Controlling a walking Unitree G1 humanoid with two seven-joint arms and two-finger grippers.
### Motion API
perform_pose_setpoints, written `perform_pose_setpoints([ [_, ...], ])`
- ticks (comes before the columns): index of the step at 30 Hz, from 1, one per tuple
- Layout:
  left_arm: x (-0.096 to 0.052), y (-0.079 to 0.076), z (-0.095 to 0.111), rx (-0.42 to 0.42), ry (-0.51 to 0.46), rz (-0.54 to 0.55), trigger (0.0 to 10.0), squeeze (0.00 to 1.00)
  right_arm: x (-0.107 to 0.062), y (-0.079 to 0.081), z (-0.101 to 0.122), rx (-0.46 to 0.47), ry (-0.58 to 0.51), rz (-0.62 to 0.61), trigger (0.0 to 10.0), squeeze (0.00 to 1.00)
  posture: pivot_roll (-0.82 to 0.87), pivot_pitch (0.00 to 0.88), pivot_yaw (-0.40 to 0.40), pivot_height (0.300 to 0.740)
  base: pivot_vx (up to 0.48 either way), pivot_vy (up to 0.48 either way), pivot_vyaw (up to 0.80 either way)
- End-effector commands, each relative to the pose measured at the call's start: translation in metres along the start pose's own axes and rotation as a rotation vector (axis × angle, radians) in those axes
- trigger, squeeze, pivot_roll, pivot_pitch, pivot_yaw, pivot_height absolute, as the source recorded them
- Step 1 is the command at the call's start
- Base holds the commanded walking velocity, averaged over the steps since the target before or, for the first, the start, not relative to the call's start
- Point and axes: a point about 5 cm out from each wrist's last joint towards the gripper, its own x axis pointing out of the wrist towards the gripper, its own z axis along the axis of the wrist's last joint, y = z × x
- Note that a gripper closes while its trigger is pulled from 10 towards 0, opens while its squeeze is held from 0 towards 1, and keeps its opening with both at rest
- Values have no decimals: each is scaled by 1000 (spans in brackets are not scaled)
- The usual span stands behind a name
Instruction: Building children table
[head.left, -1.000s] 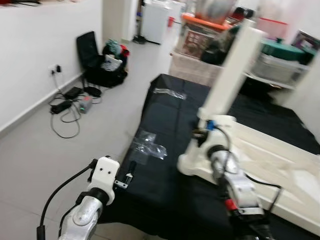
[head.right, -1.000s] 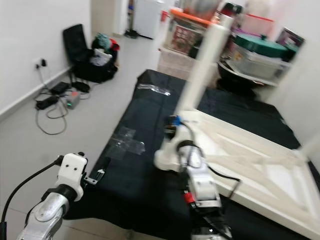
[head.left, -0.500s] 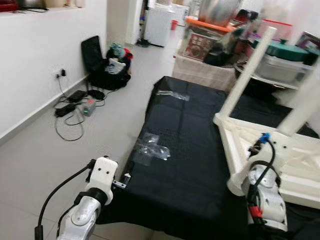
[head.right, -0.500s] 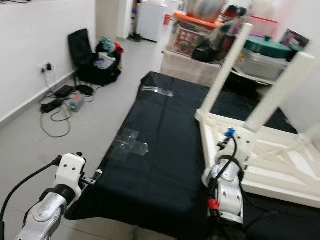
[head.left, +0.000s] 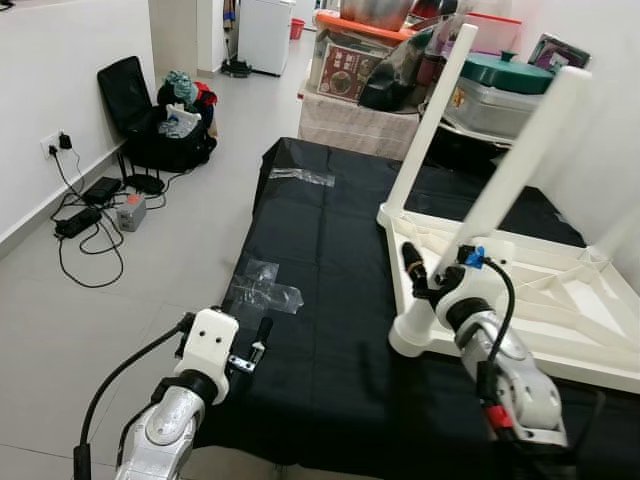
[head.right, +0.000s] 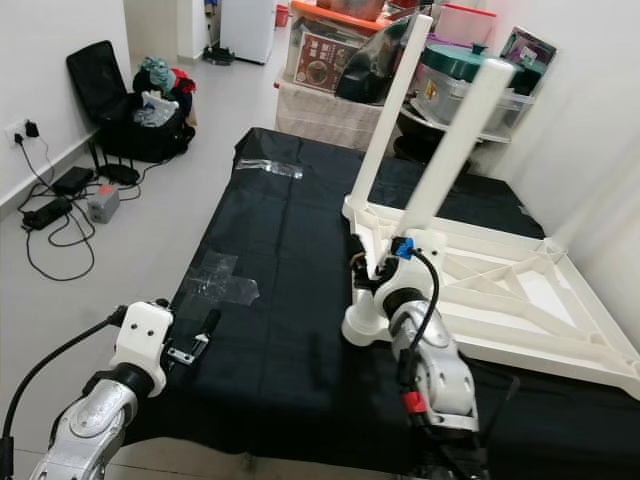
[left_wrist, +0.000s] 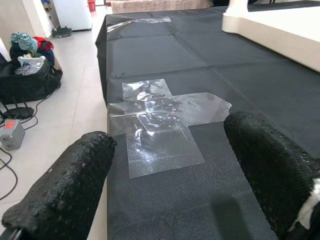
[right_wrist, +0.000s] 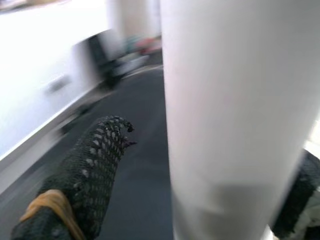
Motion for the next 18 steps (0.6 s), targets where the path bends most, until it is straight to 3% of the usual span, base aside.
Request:
perform_pose_setpoints([
  [1,0,-4,-3,-8,8,-12,10000,0,5,17,9,13,-23,163,10000,0,116,0,-197,740,0,0,0],
  [7,0,-4,-3,-8,8,-10,10000,0,7,17,10,-15,-21,176,10000,0,119,0,-201,740,0,0,0],
  [11,0,-4,-3,-3,7,-3,10000,0,34,14,2,-61,19,159,10000,0,144,0,-213,740,0,0,0],
  [18,-1,-4,-3,-1,6,2,10000,0,50,24,-5,-67,34,180,10000,0,154,0,-222,740,0,0,0],
])
